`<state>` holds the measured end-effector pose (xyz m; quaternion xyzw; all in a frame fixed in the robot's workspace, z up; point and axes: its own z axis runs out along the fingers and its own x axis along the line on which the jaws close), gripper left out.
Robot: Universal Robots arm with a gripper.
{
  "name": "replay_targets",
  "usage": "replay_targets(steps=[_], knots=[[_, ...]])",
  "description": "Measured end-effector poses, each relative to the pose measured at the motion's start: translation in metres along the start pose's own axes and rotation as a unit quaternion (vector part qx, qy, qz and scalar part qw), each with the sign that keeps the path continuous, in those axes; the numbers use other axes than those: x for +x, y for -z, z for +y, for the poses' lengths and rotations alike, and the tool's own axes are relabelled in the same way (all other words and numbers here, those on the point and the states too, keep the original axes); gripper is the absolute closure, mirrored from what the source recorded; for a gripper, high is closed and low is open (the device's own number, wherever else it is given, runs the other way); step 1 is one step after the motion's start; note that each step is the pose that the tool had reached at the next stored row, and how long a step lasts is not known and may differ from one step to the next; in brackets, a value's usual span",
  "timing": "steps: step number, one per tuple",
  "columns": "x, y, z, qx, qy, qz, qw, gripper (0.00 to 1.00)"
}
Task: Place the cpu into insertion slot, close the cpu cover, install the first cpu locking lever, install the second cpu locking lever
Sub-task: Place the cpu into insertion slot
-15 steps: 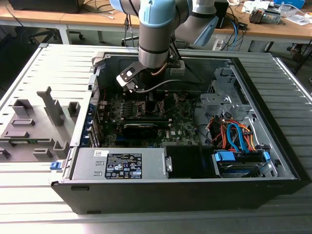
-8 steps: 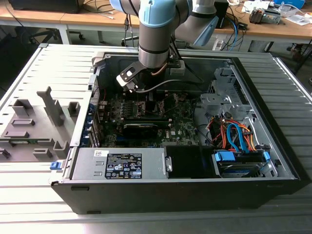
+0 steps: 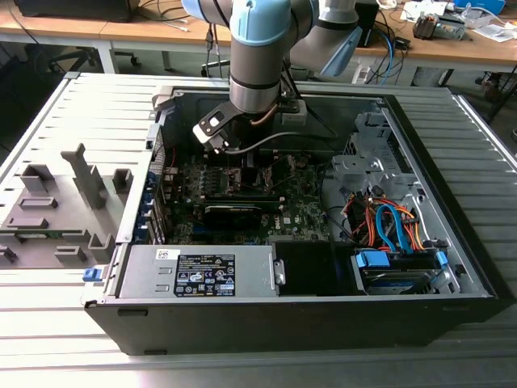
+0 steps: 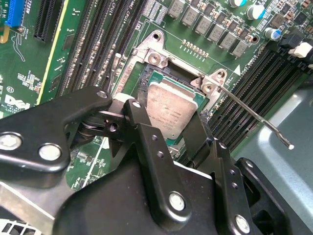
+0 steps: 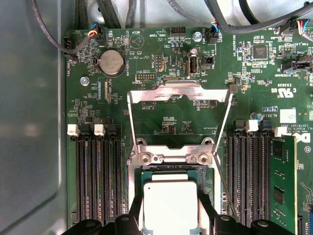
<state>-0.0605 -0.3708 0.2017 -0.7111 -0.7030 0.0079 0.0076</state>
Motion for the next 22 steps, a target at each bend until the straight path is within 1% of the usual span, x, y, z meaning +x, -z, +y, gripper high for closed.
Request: replay_targets(steps=[2, 4, 5, 7, 13, 22], knots=[[-0.0004, 0.0004, 0.0, 0.0, -0.001, 0.001, 1.0, 0.47], [-0.0006, 0.0018, 0.0, 0.0, -0.001, 0.0037, 1.0, 0.47], [-0.0009, 0.0031, -0.0001, 0.0, -0.001, 0.0062, 1.0, 0.47], [-0.0012, 0.0032, 0.0, 0.0001, -0.002, 0.0062, 1.0, 0.47], [-0.0032, 0.0032, 0.0003, 0.0, -0.017, 0.0065, 0.9998, 0.47], [-0.0032, 0.0032, 0.0016, 0.0, -0.018, 0.0065, 0.9998, 0.47]])
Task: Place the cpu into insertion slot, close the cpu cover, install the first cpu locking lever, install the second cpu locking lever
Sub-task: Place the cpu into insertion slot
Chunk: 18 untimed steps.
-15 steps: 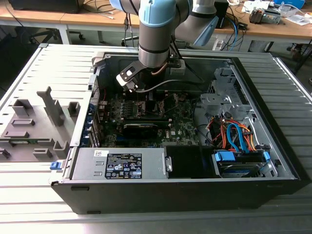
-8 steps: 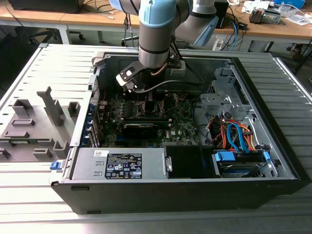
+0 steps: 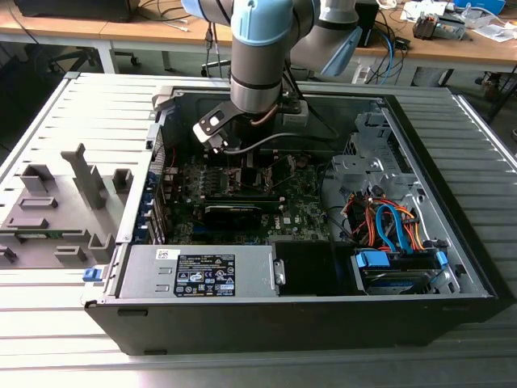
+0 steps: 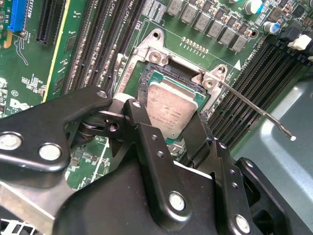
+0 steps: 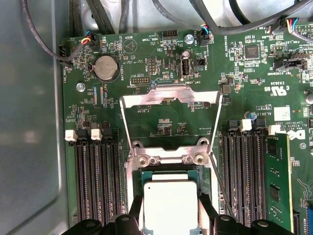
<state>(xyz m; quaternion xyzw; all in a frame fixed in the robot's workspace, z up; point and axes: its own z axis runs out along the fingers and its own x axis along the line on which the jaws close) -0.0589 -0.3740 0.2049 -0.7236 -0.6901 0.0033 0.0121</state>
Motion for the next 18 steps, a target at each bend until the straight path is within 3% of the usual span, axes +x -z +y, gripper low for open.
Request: replay_targets(steps=[18], knots=[[0.0, -0.0005, -0.002, 0.0002, 0.011, -0.0002, 0.9999, 0.47]])
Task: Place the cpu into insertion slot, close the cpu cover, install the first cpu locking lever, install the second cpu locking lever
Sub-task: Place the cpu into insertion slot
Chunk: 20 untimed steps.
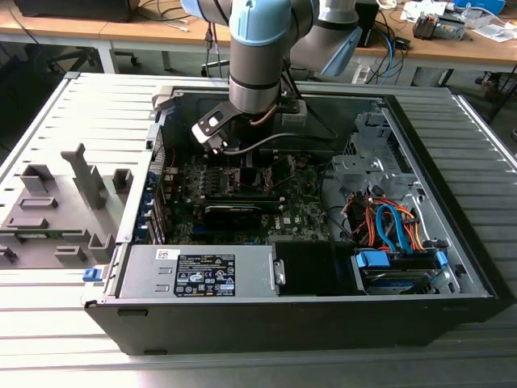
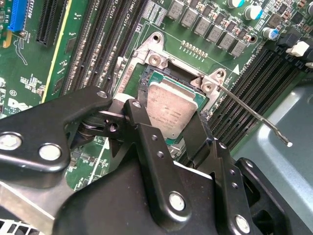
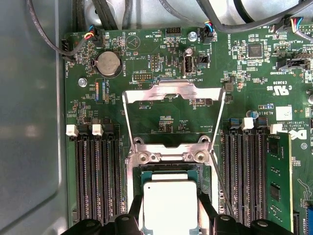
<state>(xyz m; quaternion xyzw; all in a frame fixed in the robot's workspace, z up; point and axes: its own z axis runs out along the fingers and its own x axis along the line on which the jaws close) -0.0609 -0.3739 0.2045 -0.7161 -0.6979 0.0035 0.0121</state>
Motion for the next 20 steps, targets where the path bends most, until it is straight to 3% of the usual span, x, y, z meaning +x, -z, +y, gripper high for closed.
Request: replay_targets(steps=[20], knots=[[-0.0001, -0.0061, 0.0013, 0.0, 0.0, -0.0001, 1.0, 0.47]])
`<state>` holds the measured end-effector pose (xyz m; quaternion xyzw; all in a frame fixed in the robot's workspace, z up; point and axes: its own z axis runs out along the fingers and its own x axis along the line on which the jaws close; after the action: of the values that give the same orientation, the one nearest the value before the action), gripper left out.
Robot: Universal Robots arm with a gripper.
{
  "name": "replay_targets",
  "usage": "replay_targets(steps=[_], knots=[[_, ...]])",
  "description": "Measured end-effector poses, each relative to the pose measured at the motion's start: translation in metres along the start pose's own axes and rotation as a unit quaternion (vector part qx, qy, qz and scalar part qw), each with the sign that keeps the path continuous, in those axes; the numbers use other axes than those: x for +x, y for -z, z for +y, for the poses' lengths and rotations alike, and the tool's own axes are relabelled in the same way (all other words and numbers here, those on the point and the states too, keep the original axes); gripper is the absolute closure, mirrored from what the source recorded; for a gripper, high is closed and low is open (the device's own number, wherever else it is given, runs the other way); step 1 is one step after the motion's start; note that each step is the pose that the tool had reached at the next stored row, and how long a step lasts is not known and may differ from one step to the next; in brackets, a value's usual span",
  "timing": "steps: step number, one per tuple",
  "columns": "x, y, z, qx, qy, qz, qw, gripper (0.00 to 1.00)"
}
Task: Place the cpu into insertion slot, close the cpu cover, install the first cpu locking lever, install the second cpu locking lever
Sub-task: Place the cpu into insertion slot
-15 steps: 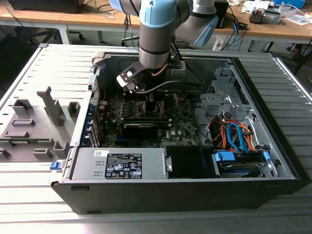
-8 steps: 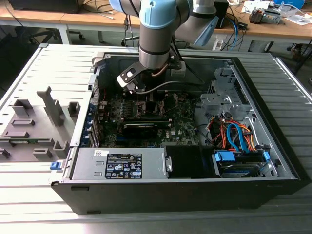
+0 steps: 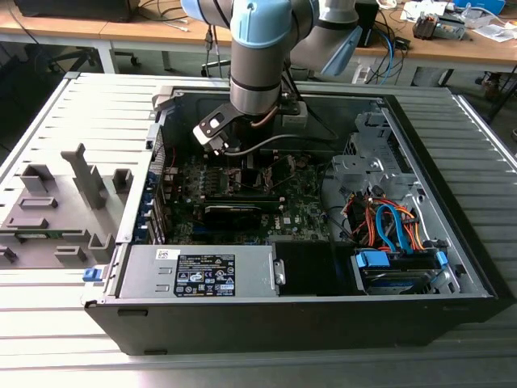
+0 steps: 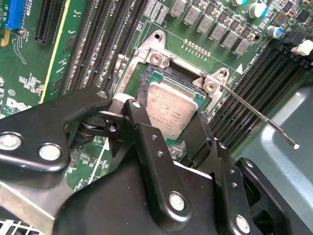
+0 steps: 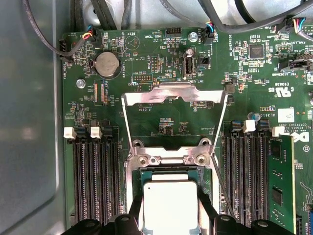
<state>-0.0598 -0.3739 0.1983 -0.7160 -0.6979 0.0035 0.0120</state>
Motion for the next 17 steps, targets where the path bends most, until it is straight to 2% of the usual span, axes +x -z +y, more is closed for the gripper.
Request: replay_targets(steps=[17], knots=[[0.0001, 0.0028, 0.0, -0.0001, 0.0, 0.0002, 1.0, 0.47]])
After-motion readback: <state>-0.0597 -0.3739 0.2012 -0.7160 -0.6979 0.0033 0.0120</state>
